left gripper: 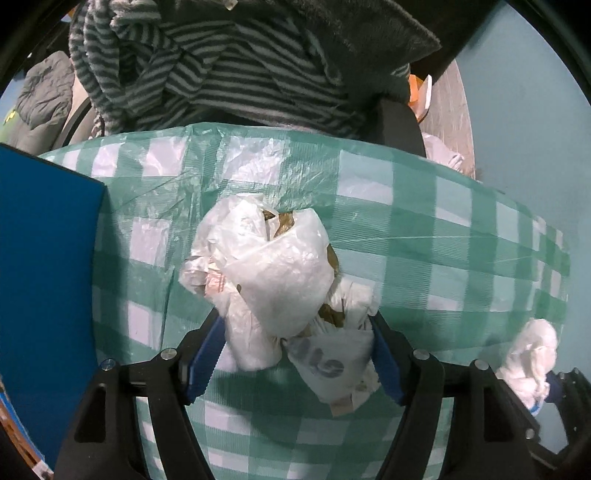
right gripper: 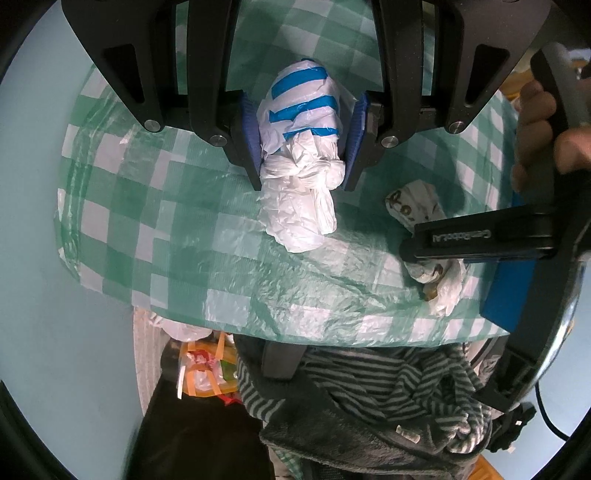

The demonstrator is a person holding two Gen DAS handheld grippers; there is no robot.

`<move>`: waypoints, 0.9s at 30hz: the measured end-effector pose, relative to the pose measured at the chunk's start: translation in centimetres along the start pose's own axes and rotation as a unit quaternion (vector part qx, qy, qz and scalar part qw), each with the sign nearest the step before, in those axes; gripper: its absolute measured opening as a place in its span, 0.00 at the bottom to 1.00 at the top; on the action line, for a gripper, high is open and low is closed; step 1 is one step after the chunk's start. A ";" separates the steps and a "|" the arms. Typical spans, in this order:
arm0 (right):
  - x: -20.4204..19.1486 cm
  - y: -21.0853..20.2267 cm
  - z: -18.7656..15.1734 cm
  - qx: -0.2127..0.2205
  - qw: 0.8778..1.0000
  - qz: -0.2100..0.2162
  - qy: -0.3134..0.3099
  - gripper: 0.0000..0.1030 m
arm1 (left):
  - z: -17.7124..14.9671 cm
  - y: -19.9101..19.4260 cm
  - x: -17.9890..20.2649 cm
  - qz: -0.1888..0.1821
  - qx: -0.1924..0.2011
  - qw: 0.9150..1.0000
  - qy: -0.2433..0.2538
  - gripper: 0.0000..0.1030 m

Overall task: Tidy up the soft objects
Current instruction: 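Grasp the white plastic bag bundle with the left tool while the right tool holds the striped bundle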

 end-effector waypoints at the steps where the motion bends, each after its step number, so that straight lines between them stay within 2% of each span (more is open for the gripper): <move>1: 0.1 0.0 0.0 -0.001 1.000 0.000 0.001 0.39 | 0.0 0.2 0.0 0.002 0.000 1.000 0.005 0.72; 3: 0.2 0.0 0.1 -0.001 1.000 0.001 0.002 0.39 | 0.1 0.3 -0.1 0.001 0.001 1.000 0.013 0.72; 6: 0.4 0.1 0.1 -0.002 1.000 0.002 0.003 0.39 | 0.0 0.1 0.0 -0.007 0.009 1.000 0.027 0.64; 8: 0.4 0.1 0.1 -0.002 1.000 0.003 0.004 0.39 | 0.0 -0.3 0.1 -0.010 0.019 0.999 0.042 0.49; 11: 0.4 0.1 0.2 -0.001 1.000 0.004 0.006 0.39 | -0.1 -0.7 0.3 -0.015 0.021 0.998 0.066 0.41; 16: 0.1 0.1 0.2 -0.003 1.000 0.004 0.006 0.39 | -0.8 -1.3 0.0 -0.014 0.031 0.995 0.094 0.38; 27: -1.0 -2.4 0.8 0.009 1.000 -0.020 0.002 0.39 | -2.5 -5.2 -1.4 -0.012 0.070 0.987 0.144 0.38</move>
Point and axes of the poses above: each gripper's, at about its wrist camera, not at the fingertips, and y roughly the way its jaws point, x to its right, z to its top, the point moved 4 cm from there along y, roughly the way its jaws point, and after that the axes turned 6 degrees about -y, right-handed, at the moved point
